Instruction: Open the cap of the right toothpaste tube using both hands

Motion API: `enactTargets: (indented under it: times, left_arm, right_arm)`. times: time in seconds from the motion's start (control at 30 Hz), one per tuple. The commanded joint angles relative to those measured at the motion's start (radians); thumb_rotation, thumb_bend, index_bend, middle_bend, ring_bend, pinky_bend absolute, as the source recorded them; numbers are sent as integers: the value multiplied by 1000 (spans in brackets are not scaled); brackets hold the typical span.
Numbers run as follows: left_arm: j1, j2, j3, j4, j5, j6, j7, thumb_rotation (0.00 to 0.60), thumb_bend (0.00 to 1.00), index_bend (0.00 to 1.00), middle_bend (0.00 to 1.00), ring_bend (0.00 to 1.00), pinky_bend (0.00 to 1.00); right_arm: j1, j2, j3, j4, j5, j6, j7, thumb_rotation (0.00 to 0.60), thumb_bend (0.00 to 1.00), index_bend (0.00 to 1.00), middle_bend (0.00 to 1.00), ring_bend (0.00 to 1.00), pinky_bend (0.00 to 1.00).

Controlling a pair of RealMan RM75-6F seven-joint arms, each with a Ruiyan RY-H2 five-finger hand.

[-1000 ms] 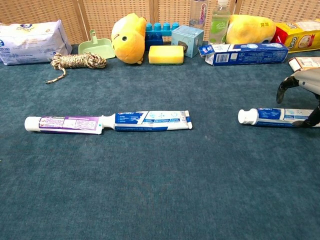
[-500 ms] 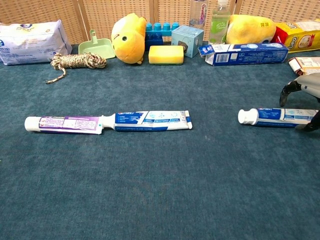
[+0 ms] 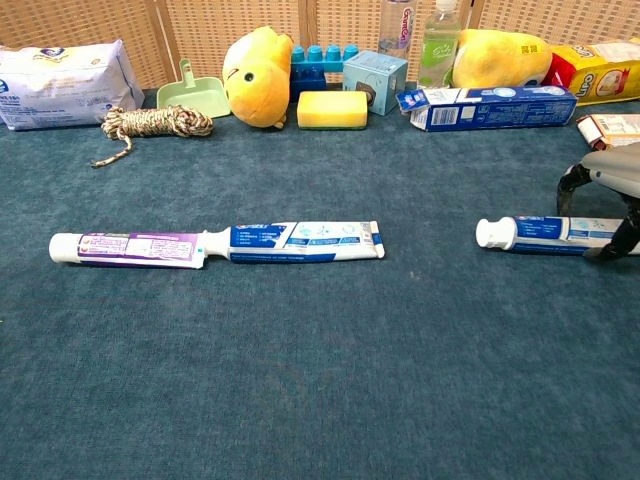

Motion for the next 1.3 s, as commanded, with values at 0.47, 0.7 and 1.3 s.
enactTargets:
  times: [0.47,0.7,1.3]
  left_arm:
    - [8,17,5,-11,19,23,-11,600,315,188,113,104,73]
    - [2,25,0,-26,43,30,7,600,315,188,114,104,73]
    - [-59,61,-32,-91,85,-20,85,600,314,189,119,106,76]
  right_arm:
    - [6,45,1,-23,-84,-17,165,600,368,900,625,468,521]
    - [-19,92,5,-52,-140,-36,311,600,386,922,721,592,687]
    - [-86,254,39,-143,-351,-193,912,600,390,927,826,714,810]
